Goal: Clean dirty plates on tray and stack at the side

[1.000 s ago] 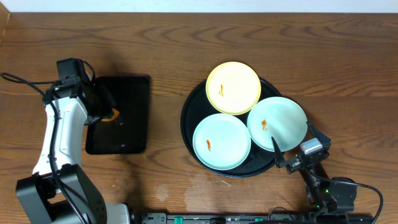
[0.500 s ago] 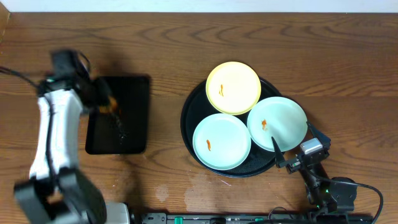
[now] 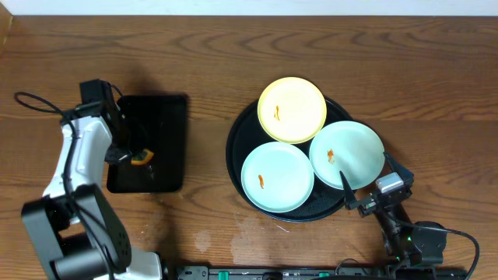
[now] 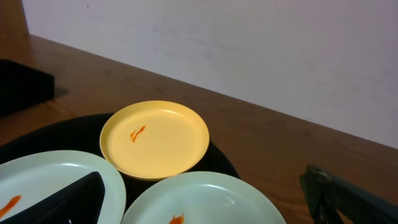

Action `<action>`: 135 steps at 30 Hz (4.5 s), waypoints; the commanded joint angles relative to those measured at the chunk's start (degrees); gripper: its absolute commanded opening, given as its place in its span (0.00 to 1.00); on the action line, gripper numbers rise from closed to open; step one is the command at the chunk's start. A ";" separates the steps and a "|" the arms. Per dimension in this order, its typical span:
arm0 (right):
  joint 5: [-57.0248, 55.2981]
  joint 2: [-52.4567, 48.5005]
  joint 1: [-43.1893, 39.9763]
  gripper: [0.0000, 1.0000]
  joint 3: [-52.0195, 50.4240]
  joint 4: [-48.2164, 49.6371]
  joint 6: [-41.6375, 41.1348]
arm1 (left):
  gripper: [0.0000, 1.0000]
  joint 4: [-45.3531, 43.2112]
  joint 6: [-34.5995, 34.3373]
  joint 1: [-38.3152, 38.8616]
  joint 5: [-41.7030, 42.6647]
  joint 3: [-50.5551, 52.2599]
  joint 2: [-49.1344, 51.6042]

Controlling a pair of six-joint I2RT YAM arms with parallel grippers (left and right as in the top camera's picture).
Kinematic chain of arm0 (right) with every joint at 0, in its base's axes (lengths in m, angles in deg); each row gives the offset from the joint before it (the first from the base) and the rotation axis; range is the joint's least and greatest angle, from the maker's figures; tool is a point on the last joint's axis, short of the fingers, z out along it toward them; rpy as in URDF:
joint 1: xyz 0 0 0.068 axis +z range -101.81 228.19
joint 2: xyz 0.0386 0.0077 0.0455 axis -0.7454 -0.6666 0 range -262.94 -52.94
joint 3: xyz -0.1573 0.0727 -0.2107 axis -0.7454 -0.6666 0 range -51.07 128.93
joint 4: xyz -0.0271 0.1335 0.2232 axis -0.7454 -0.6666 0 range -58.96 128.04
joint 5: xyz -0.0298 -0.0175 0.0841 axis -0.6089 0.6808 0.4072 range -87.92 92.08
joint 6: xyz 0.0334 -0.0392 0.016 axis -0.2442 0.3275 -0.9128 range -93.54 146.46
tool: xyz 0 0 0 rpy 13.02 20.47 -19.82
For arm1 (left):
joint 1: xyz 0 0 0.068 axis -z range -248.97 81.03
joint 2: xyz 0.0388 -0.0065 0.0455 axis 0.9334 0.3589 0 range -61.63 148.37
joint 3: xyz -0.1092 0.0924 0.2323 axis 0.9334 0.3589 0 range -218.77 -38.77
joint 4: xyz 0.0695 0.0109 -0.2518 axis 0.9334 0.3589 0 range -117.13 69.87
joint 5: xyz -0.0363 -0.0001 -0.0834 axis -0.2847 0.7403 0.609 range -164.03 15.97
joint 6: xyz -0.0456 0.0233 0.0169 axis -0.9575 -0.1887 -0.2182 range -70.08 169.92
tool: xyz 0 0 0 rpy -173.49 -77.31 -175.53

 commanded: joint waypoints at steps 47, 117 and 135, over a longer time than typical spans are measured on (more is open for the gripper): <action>0.24 0.09 -0.39 0.99 -0.20 -0.07 0.37 | 0.08 -5.49 -1.46 32.68 10.38 9.51 -15.50; -12.17 -78.79 25.22 0.99 72.13 -41.24 -22.27 | 0.77 6.36 -12.28 11.15 7.30 7.32 -33.09; -18.60 -105.42 32.74 0.51 80.11 -45.11 -28.50 | 0.77 7.21 -12.26 11.15 7.30 7.37 -33.09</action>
